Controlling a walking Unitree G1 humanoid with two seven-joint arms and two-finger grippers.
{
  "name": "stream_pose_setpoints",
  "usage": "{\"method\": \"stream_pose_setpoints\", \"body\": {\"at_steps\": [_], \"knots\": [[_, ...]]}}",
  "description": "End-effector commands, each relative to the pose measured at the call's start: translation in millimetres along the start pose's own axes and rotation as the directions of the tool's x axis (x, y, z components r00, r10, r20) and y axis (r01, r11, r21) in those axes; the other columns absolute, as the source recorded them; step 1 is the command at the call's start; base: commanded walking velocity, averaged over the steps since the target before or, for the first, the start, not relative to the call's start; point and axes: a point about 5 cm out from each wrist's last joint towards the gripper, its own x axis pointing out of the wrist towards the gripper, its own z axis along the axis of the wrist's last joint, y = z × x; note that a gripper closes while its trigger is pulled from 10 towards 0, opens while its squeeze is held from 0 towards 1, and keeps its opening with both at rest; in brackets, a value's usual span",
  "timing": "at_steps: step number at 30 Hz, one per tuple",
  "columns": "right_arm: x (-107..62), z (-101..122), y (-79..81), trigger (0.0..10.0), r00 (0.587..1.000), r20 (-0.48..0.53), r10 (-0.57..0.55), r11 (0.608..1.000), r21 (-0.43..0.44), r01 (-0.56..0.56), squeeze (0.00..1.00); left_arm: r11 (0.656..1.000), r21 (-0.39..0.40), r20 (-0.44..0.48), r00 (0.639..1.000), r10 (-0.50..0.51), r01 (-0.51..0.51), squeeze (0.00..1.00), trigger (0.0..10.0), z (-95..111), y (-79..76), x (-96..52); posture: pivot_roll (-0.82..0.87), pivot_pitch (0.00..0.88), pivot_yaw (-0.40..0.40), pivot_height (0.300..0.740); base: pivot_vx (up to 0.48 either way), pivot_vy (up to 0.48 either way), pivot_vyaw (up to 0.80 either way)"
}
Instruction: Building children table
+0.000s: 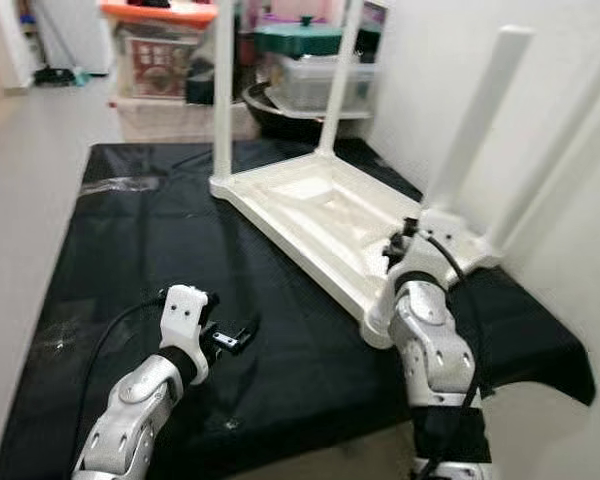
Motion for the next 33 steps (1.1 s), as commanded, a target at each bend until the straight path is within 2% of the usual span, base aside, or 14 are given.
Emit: {"method": "stream_pose_setpoints", "body": {"at_steps": [1, 4, 5, 11, 12, 13, 14, 15, 16, 17, 20, 29, 30, 33], "knots": [[0.0, -9.1, 16.9, 10.0, 0.990, -0.040, 0.137, 0.991, 0.006, -0.137, 1.00, 1.000, 0.001, -0.018, 1.000, -0.012, 0.012, 0.00, 10.0, -4.2, -3.3, 1.9, 0.10, 0.000, -0.096, 0.740, 0.000, 0.000, 0.00], [8.2, 11.2, 12.0, 10.0, 0.982, 0.042, 0.182, 0.983, 0.020, -0.183, 1.00, 1.000, -0.002, -0.012, 1.000, -0.009, 0.008, 0.00, 10.0, -3.1, -3.8, 2.1, 0.10, 0.000, -0.108, 0.740, 0.000, 0.000, 0.00], [15.0, 23.1, 4.1, 10.0, 0.977, 0.064, 0.202, 0.978, 0.041, -0.205, 0.00, 1.000, -0.004, -0.010, 1.000, -0.001, 0.001, 0.00, 10.0, -3.5, -3.2, 1.4, 0.10, 0.000, -0.111, 0.740, 0.000, 0.000, 0.00], [21.3, 44.4, -8.2, 10.0, 0.927, 0.108, 0.358, 0.929, 0.062, -0.366, 0.00, 1.000, -0.010, -0.014, 1.000, 0.014, -0.014, 0.00, 10.0, -7.4, -3.2, -1.1, 0.11, 0.000, -0.116, 0.740, 0.000, 0.000, 0.00], [16.9, 47.0, -8.1, 10.0, 0.846, 0.138, 0.515, 0.853, 0.014, -0.521, 0.00, 1.000, -0.013, -0.016, 1.000, 0.014, -0.014, 0.00, 10.0, -8.5, -3.7, -1.3, 0.09, 0.000, -0.112, 0.740, 0.000, 0.000, 0.00], [16.9, 47.0, -8.1, 10.0, 0.846, 0.138, 0.515, 0.853, 0.014, -0.521, 0.00, 1.000, -0.013, -0.016, 1.000, 0.014, -0.014, 0.00, 10.0, -8.5, -3.7, -1.3, 0.09, 0.000, -0.112, 0.740, 0.000, 0.000, 0.00], [7.8, 39.0, -7.2, 4.7, 0.715, 0.103, 0.691, 0.721, -0.035, -0.692, 0.00, 1.000, -0.017, -0.015, 1.000, 0.010, -0.010, 0.00, 10.0, -8.8, -4.6, -1.1, 0.09, 0.000, -0.109, 0.740, 0.000, 0.000, 0.00], [7.8, 39.0, -7.2, 4.7, 0.715, 0.103, 0.691, 0.721, -0.035, -0.692, 0.00, 1.000, -0.017, -0.015, 1.000, 0.010, -0.010, 0.00, 10.0, -8.8, -4.6, -1.1, 0.09, 0.000, -0.109, 0.740, 0.000, 0.000, 0.00], [0.8, 23.3, -7.6, 4.9, 0.588, 0.030, 0.808, 0.589, -0.071, -0.805, 0.00, 1.000, -0.017, -0.015, 1.000, 0.002, -0.002, 0.00, 10.0, -8.5, -6.1, -0.1, 0.10, 0.000, -0.115, 0.740, 0.000, 0.000, 0.00], [-1.8, 6.3, -7.0, 6.4, 0.508, -0.043, 0.860, 0.505, -0.066, -0.861, 0.00, 1.000, -0.015, -0.016, 1.000, -0.001, 0.000, 0.00, 10.0, -9.0, -6.5, 1.5, 0.11, 0.000, -0.123, 0.740, 0.000, 0.000, 0.00], [-1.6, -12.2, 5.0, 4.9, 0.429, -0.118, 0.896, 0.425, -0.053, -0.903, 0.00, 1.000, -0.015, 0.003, 1.000, 0.003, -0.003, 0.00, 10.0, -2.7, -4.3, 5.5, 0.11, 0.000, -0.127, 0.740, 0.000, 0.000, 0.00], [9.2, -25.3, 27.1, 4.3, 0.437, -0.115, 0.892, 0.439, -0.011, -0.899, 0.00, 1.000, -0.013, -0.004, 1.000, 0.010, -0.010, 0.00, 10.0, -6.4, -4.2, 3.4, 0.12, 0.000, -0.130, 0.740, 0.000, 0.000, 0.00], [12.3, -23.5, 28.3, 9.6, 0.465, -0.105, 0.879, 0.467, -0.011, -0.884, 0.00, 1.000, -0.015, -0.006, 1.000, 0.011, -0.011, 0.00, 10.0, -7.1, -4.9, 2.6, 0.12, 0.000, -0.130, 0.740, 0.000, 0.000, 0.00], [17.7, -18.1, 26.5, 8.7, 0.510, -0.068, 0.857, 0.510, -0.014, -0.860, 0.00, 1.000, -0.016, -0.010, 1.000, 0.014, -0.014, 0.00, 10.0, -8.4, -5.4, 1.4, 0.12, 0.000, -0.129, 0.740, 0.000, 0.000, 0.00]]}}
